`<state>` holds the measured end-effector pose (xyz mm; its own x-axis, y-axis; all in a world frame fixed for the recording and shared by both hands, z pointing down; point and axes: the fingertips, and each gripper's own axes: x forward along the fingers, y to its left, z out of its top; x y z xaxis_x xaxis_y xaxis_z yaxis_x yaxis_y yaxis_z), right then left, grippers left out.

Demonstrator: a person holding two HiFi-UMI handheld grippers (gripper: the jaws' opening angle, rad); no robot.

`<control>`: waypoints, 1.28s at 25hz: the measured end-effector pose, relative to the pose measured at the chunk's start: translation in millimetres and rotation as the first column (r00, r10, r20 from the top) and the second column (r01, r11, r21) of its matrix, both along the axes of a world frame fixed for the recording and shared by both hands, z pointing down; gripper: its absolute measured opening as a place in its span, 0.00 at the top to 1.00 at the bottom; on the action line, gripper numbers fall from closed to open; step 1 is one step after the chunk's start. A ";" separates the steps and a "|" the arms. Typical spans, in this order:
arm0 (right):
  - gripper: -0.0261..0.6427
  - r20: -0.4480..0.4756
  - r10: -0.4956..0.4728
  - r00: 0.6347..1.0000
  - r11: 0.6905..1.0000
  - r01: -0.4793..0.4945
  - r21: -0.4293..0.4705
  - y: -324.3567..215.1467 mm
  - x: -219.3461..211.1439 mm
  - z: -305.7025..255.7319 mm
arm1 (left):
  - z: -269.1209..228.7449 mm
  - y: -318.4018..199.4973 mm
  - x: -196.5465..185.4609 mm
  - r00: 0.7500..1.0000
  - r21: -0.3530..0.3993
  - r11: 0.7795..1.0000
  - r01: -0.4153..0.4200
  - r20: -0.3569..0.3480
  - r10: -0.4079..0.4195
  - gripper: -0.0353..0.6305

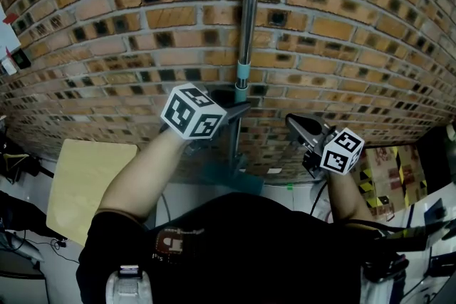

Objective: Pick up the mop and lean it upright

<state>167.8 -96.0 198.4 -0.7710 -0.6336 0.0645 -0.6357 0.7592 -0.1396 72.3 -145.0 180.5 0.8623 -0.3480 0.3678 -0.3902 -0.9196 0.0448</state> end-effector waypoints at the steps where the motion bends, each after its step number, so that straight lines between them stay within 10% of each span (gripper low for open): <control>1: 0.94 0.012 -0.007 1.000 1.000 0.007 0.012 -3.3 -4.4 -11.4 | 0.6 1.0 0.4 1.000 0.001 1.000 -0.002 0.002 0.002 0.75; 14: 0.68 -0.068 -0.211 0.975 0.966 0.219 0.138 -23.0 -104.9 -126.6 | 11.9 12.8 10.2 0.999 -0.002 0.999 -0.036 0.032 0.036 0.75; 32: 0.78 -0.068 -0.232 0.970 0.965 0.238 0.107 -22.4 -117.3 -124.9 | 10.6 20.9 11.3 0.998 0.005 0.998 -0.059 0.008 0.059 0.75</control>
